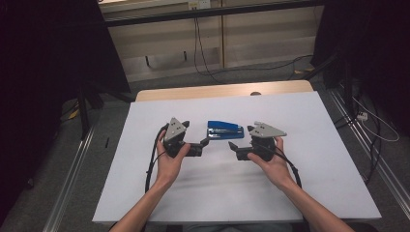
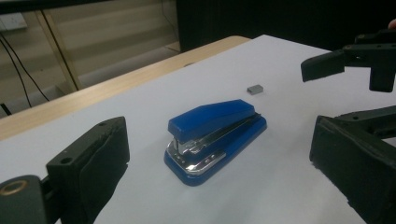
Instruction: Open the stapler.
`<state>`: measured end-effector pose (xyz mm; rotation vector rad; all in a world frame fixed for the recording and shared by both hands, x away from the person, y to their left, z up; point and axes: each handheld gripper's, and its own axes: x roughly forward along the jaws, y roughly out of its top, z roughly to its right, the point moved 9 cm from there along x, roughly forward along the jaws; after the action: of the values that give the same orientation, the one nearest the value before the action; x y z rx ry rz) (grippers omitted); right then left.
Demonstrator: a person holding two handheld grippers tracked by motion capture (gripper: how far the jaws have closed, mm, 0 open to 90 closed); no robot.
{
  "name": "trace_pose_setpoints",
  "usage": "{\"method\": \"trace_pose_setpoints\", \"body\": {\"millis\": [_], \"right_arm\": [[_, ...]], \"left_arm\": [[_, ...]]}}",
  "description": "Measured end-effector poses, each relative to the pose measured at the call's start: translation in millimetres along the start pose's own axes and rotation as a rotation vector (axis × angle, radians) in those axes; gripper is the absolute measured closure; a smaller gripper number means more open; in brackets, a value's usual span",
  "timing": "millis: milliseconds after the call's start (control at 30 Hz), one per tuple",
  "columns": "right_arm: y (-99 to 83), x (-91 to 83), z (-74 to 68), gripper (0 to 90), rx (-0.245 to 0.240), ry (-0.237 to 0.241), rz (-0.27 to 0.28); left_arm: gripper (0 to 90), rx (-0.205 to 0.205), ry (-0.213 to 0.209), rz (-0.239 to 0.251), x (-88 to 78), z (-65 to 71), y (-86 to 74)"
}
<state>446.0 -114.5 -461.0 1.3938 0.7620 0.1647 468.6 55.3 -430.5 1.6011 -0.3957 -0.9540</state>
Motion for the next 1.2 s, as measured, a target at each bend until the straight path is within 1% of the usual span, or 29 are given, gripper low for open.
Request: {"method": "trace_pose_setpoints", "body": {"millis": [67,100,133,167,200,267,300,333,367,400,433,467,500,533,567,600,633,667,700,800,900,933,967,1000,1033,1067,1100,1133,1200], "right_arm": [[1.6,2.1,1.7,5.9,-0.002,-0.008,-0.001],[4.8,4.3,2.7,6.0,0.003,-0.004,0.013],[9.6,10.0,6.1,4.5,0.011,0.007,0.025],[9.6,10.0,6.1,4.5,0.011,0.007,0.025],[10.7,16.1,8.7,5.5,0.023,0.009,0.029],[10.2,18.4,8.6,6.0,0.029,0.012,0.028],[9.1,22.7,9.0,6.9,0.022,0.01,0.025],[8.2,28.8,8.5,9.6,0.033,0.015,0.032],[8.2,28.8,8.5,9.6,0.033,0.015,0.032],[7.3,35.7,5.8,11.3,0.041,0.023,0.029],[7.3,35.7,5.8,11.3,0.041,0.023,0.029],[8.1,39.4,4.0,14.0,0.015,0.023,0.022],[8.1,39.4,4.0,14.0,0.015,0.023,0.022],[9.3,42.2,1.9,23.2,0.037,0.052,0.026],[9.3,42.2,1.9,23.2,0.037,0.052,0.026],[8.9,45.7,2.2,24.6,0.037,0.055,0.021],[8.6,47.2,2.4,26.0,0.039,0.053,0.02],[8.3,48.8,2.1,28.6,0.037,0.057,0.017],[8.3,48.8,2.1,28.6,0.037,0.057,0.017],[9.6,51.3,0.1,36.4,0.027,0.061,0.023],[11.0,53.6,-3.0,46.1,0.014,0.068,0.025],[10.1,56.6,-5.9,50.0,-0.002,0.076,0.02],[10.1,56.6,-5.9,50.0,-0.002,0.076,0.02],[7.2,60.6,-8.4,56.7,-0.017,0.077,0.009],[7.2,60.6,-8.4,56.7,-0.017,0.077,0.009],[6.0,61.9,-8.0,59.0,-0.026,0.062,0.005],[4.6,63.7,-8.1,65.9,-0.04,0.051,0.002],[4.2,66.1,-10.9,73.5,-0.033,0.072,0.005],[4.0,66.8,-11.8,76.0,-0.034,0.076,0.001]], "left_arm": [[5.0,-0.002,0.005,-0.001,2.4,-1.8,-0.8],[5.2,0.002,0.005,0.001,4.4,-3.6,-1.3],[6.3,0.01,-0.01,0.016,8.2,-7.3,-0.7],[6.4,0.01,-0.01,0.016,8.2,-7.3,-0.7],[6.4,-0.012,0.001,0.021,11.9,-13.8,-1.0],[6.6,-0.018,0.011,0.015,14.3,-17.8,-1.0],[7.5,-0.019,0.018,0.015,16.4,-20.2,-0.2],[7.7,-0.013,0.028,0.012,20.5,-24.4,1.1],[7.7,-0.013,0.028,0.012,20.5,-24.4,1.1],[7.7,-0.019,0.043,0.016,24.7,-30.1,3.0],[7.7,-0.019,0.043,0.016,24.7,-30.1,3.0],[7.7,-0.03,0.047,0.024,27.0,-33.2,3.7],[7.7,-0.038,0.044,0.028,28.7,-34.1,3.8],[7.7,-0.039,0.041,0.029,31.0,-35.3,3.1],[7.7,-0.04,0.035,0.024,32.5,-35.1,2.1],[7.6,-0.034,0.019,0.004,34.8,-34.9,-1.9],[7.3,-0.027,0.022,-0.014,34.8,-36.1,-5.0],[6.1,-0.027,0.022,-0.014,34.8,-36.1,-5.0],[6.1,-0.033,0.022,-0.03,35.0,-37.0,-8.1],[5.5,-0.055,0.008,-0.056,36.0,-39.2,-14.6],[5.6,-0.047,0.041,-0.057,37.2,-43.7,-15.3],[5.7,-0.06,0.06,-0.057,37.6,-46.1,-15.5],[5.8,-0.06,0.06,-0.057,37.6,-46.1,-15.5],[6.4,-0.072,0.059,-0.063,38.8,-46.2,-16.6],[6.4,-0.075,0.058,-0.065,39.5,-45.8,-17.3],[6.6,-0.063,0.057,-0.073,41.0,-44.8,-18.8],[6.6,-0.051,0.059,-0.08,41.9,-44.2,-19.8],[6.8,-0.037,0.072,-0.087,43.3,-44.0,-20.5],[6.9,-0.031,0.067,-0.086,43.7,-42.9,-20.5]]}}
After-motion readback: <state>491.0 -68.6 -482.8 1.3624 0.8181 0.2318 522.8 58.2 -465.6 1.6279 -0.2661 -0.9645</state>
